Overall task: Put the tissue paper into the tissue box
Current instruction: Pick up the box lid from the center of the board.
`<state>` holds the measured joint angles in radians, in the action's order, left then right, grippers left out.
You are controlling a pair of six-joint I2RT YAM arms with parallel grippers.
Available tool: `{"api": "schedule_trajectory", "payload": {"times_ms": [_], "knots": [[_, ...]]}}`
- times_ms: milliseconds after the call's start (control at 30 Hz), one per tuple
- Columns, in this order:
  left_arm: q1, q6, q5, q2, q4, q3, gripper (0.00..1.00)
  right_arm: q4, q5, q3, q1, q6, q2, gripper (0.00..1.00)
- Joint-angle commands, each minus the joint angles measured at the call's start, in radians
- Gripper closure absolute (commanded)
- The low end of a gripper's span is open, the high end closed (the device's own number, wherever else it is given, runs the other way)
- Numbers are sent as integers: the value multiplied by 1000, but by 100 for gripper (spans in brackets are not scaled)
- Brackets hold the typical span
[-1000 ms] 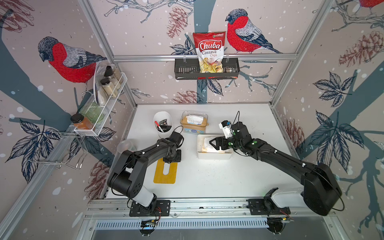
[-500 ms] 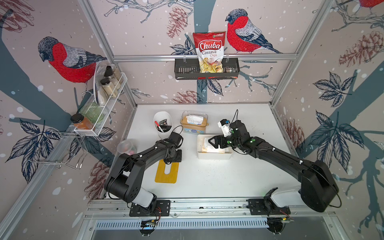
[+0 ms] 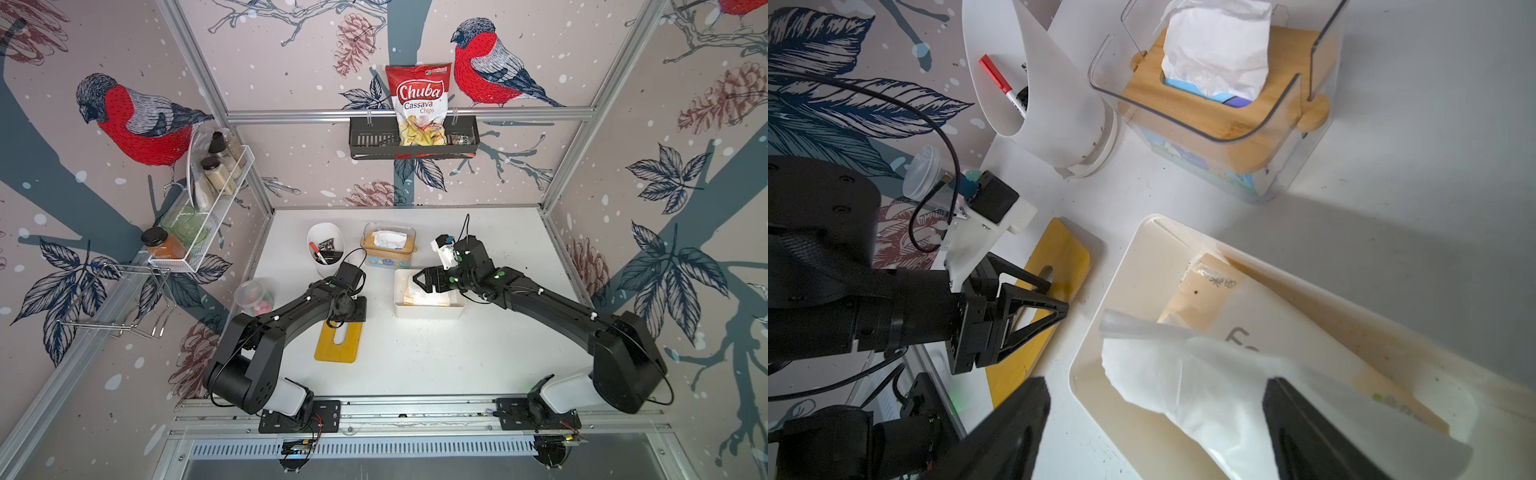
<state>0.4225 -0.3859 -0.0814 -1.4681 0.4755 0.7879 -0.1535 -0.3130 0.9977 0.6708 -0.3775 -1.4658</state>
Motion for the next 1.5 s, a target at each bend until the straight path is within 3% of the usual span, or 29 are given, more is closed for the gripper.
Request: {"api": "schedule_trajectory", "payload": {"times_ms": [0, 400, 767, 1467], "knots": [[2, 13, -29, 10, -28, -1, 49, -12, 11, 16, 6, -14, -10, 14], [2, 5, -54, 70, -43, 5, 49, -49, 2, 76, 38, -1, -45, 14], [2, 10, -80, 157, -95, -20, 49, -53, -105, 163, 64, -12, -128, 14], [30, 60, -144, 292, -216, -80, 50, -177, -278, 525, 118, -23, -471, 25]]}}
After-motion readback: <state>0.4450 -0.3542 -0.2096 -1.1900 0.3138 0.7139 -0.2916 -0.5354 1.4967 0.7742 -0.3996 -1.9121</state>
